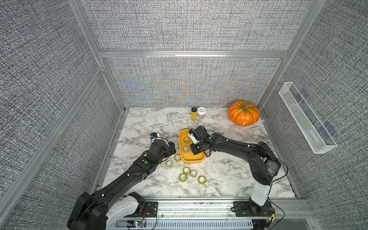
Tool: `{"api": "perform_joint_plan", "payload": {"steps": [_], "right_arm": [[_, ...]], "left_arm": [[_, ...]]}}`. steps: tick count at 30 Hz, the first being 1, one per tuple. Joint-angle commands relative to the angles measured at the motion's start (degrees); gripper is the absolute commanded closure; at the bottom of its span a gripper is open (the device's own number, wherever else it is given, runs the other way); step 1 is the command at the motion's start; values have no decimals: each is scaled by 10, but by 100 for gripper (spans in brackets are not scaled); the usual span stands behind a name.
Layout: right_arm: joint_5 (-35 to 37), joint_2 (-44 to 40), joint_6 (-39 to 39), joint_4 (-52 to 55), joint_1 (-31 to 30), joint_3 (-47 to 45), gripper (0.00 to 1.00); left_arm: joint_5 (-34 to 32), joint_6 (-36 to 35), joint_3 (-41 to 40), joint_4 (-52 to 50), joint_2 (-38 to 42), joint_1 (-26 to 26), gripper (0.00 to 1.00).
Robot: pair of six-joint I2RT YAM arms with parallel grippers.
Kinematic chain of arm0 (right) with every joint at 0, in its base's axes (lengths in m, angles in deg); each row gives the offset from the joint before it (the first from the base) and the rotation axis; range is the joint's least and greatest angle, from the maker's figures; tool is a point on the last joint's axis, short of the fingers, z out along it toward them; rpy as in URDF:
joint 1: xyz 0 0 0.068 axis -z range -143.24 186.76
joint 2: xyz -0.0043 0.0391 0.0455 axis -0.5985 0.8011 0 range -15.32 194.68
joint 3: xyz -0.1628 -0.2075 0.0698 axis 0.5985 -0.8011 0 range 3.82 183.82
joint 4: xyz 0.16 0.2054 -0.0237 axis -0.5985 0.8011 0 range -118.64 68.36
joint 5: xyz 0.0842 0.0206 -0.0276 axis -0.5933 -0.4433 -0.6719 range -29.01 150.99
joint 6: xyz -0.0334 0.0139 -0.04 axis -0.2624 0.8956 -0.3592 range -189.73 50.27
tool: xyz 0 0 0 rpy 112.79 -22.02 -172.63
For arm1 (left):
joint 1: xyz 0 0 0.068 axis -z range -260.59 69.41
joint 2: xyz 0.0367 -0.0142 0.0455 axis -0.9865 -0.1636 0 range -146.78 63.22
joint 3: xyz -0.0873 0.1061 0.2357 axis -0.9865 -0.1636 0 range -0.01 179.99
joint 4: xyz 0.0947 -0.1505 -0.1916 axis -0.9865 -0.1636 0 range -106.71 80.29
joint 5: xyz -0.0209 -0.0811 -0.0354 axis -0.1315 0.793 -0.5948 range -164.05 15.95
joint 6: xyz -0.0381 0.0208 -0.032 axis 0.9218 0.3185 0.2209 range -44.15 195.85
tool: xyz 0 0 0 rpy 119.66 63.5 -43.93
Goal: Put the transparent tape into the storage box
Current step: Place the tape in the storage box.
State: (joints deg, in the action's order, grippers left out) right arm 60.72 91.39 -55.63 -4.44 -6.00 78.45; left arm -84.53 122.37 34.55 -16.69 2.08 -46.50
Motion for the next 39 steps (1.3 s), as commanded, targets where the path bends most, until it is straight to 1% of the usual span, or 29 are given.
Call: {"api": "perform_joint_plan", "payload": {"steps": [1, 3, 7, 9, 15, 19, 22, 30, 34, 39], "right_arm": [[10, 1, 4, 2, 3, 9, 64], [13, -3, 7, -1, 5, 11, 59], [21, -25, 14, 3, 7, 16, 55], [17, -47, 17, -1, 7, 10, 54], [-23, -141, 9, -18, -3, -26, 55], [-47, -215, 10, -27, -13, -63, 56], [-70, -256, 13, -30, -18, -90, 55], [-72, -294, 32, -29, -41, -159, 56], [-48, -297, 44, -33, -62, -192, 56], [-25, -301, 71, -48, -87, -228, 56]], "left_arm": [[9, -2, 4, 13, -2, 0, 0], [13, -1, 3, 10, -1, -1, 0], [16, 4, -2, 9, 3, -1, 0], [18, 2, 1, 4, 5, 0, 0], [15, 4, -6, 5, 16, -1, 0], [32, 1, 1, 7, 8, -1, 0], [46, -2, 5, 7, 0, -1, 0], [61, 7, 9, 6, 3, -1, 0], [61, 26, -4, 17, 15, -1, 0], [99, 41, -20, 24, 11, 0, 0]]}}
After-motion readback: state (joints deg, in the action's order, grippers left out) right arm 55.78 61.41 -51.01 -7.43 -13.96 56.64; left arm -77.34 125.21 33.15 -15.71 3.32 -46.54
